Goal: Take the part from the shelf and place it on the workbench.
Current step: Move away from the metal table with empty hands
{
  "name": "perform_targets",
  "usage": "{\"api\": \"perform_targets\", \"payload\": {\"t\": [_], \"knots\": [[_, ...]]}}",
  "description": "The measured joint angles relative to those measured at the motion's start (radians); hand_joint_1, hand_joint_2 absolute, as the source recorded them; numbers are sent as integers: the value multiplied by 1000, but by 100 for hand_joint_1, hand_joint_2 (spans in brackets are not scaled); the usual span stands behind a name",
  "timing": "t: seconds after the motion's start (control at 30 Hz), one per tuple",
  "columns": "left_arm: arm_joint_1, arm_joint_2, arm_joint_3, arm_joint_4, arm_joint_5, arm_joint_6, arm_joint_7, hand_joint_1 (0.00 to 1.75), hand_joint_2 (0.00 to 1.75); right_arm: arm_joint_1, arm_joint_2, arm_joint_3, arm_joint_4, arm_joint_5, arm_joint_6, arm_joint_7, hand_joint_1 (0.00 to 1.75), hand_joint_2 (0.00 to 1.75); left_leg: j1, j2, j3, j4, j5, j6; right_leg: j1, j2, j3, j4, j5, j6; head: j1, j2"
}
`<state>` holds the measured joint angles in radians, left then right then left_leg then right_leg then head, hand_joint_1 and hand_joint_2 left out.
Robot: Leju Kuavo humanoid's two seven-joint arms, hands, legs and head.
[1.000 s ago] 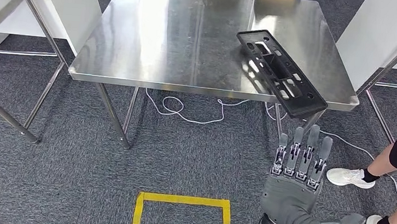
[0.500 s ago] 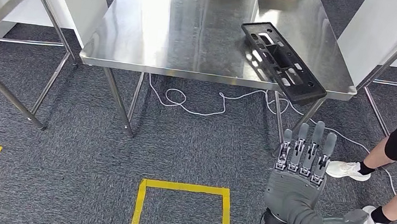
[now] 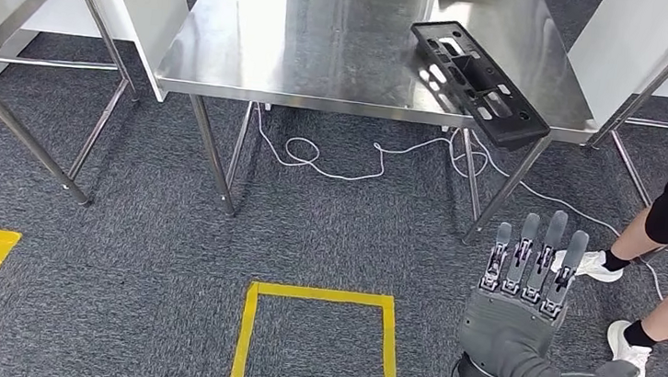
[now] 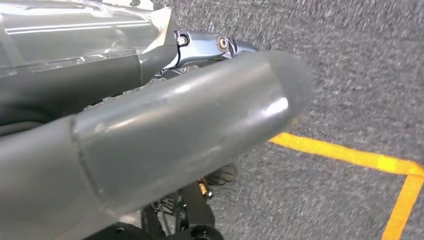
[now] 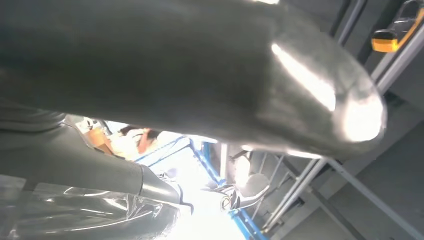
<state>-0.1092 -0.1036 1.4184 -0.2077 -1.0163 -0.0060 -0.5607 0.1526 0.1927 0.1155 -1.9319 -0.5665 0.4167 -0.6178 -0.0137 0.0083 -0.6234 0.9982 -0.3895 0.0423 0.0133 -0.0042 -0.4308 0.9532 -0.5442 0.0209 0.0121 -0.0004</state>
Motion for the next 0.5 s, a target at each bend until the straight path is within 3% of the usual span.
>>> {"api": "perform_targets", "payload": {"t": [0.07, 0.1, 0.17, 0.2, 0.23, 0.27, 0.3, 0.37, 0.4, 0.47, 0.5], "knots": [[1, 1, -2, 0, -2, 4, 1, 0, 0, 1, 3, -7, -1, -1, -1, 0, 0, 0, 3, -1, -10, 5, 1, -10, -8, -1, -17, -3, 16, -12, -1, 0], [1, 1, -4, 0, -5, 5, 2, 0, 0, 1, 5, -10, -2, -2, -1, 2, 0, 0, 5, -3, -18, 23, -26, -17, -13, -2, -25, -4, 27, -22, -2, 0], [2, 1, -10, 0, -10, 7, 4, 0, 0, 2, 12, -14, -6, -2, -2, 6, 0, 0, 15, -7, -42, 109, -127, -30, -19, -6, -46, -5, 50, -40, -6, 0], [2, 1, -13, 0, -11, 7, 5, 0, 0, 4, 15, -16, -9, -2, -3, 9, 0, 0, 21, -7, -53, 173, -178, -37, -19, -7, -57, -4, 60, -45, -8, 0], [2, 1, -15, 0, -12, 8, 5, 0, 0, 5, 18, -19, -10, -2, -3, 11, 0, 0, 27, -8, -61, 234, -207, -44, -17, -8, -69, -3, 72, -46, -9, 0], [2, 0, -17, 0, -13, 8, 5, 0, 0, 6, 20, -21, -11, -2, -3, 12, 0, 0, 33, -8, -60, 278, -210, -51, -17, -9, -83, 0, 83, -42, -9, 0], [1, 0, -18, 0, -13, 8, 5, 0, 0, 8, 22, -23, -12, -2, -3, 13, 0, 0, 40, -8, -47, 294, -189, -57, -18, -9, -99, 4, 94, -38, -9, 0], [1, 0, -21, 0, -13, 8, 5, 0, 0, 11, 24, -26, -14, -2, -3, 15, 0, 0, 56, -8, 26, 227, -128, -70, -23, -9, -133, 20, 110, -26, -9, 0], [0, -1, -22, 0, -13, 7, 5, 0, 0, 11, 24, -28, -18, -2, -2, 15, 0, 0, 59, -10, 77, 159, -121, -77, -24, -9, -149, 31, 115, -19, -10, 0], [-3, -3, -23, 0, -14, 7, 4, 0, 0, 12, 26, -31, -24, -2, -2, 15, 0, 0, 57, -17, 144, 48, -141, -77, -23, -11, -173, 49, 127, -2, -9, 0], [-4, -4, -23, 0, -14, 7, 4, 0, 0, 12, 28, -33, -27, -2, -2, 16, 0, 0, 50, -21, 153, 21, -154, -73, -23, -12, -182, 53, 136, 8, -9, 0]]}}
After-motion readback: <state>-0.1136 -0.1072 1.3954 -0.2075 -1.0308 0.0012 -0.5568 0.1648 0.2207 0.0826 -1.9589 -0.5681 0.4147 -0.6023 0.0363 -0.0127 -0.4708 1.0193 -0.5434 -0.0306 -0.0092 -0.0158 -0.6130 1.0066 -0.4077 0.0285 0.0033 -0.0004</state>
